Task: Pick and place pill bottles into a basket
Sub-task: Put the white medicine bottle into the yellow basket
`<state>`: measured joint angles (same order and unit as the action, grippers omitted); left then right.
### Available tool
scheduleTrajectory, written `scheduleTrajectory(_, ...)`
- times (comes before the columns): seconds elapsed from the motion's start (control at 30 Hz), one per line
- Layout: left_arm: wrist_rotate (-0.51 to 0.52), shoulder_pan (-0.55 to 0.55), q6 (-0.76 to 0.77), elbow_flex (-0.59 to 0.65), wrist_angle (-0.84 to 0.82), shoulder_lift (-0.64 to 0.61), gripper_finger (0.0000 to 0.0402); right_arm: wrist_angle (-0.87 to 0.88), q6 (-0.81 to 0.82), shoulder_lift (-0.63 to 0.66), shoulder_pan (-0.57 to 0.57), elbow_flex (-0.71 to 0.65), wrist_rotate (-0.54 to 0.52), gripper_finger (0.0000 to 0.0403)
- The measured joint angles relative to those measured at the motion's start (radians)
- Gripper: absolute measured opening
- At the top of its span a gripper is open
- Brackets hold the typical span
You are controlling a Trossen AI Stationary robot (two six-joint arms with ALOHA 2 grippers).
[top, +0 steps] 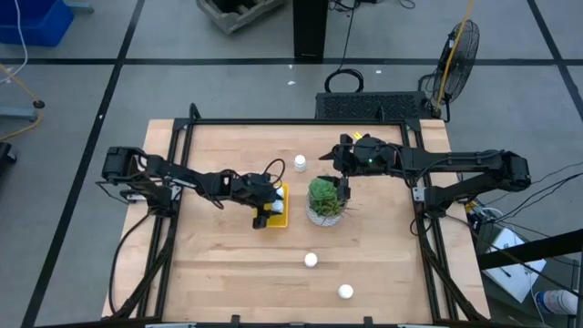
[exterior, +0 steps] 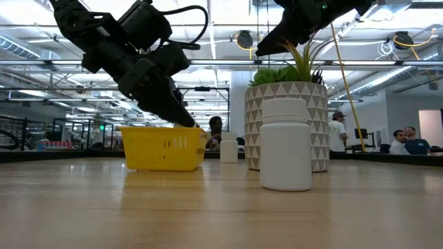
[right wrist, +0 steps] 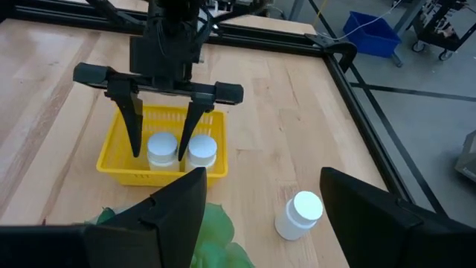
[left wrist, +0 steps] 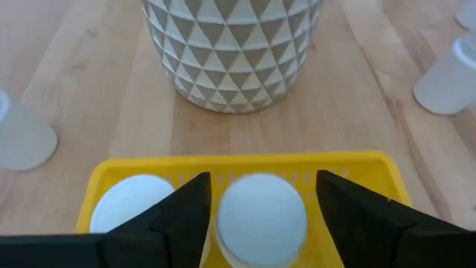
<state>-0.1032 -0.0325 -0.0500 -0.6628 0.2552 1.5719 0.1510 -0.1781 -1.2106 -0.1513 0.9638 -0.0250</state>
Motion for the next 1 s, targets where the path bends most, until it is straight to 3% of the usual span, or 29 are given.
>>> scheduleTrajectory(0.37, 0.000, -0.005, -0.020, -0.001, 0.042, -0.053, 0.0267, 0.023, 0.009, 0.000, 0.000, 0.000, 0.001, 0.0254)
scheduleTrajectory(0.77, 0.052, -0.040, -0.058, 0.000, -0.236, -0.410, 0.0268, -0.042, -0.009, 0.000, -0.031, -0.024, -0.002, 0.0254)
scheduleTrajectory(1.0, 0.052, -0.078, -0.053, 0.060, -0.287, -0.565, 0.0260, -0.075, -0.041, -0.001, -0.205, -0.057, 0.120, 0.0254)
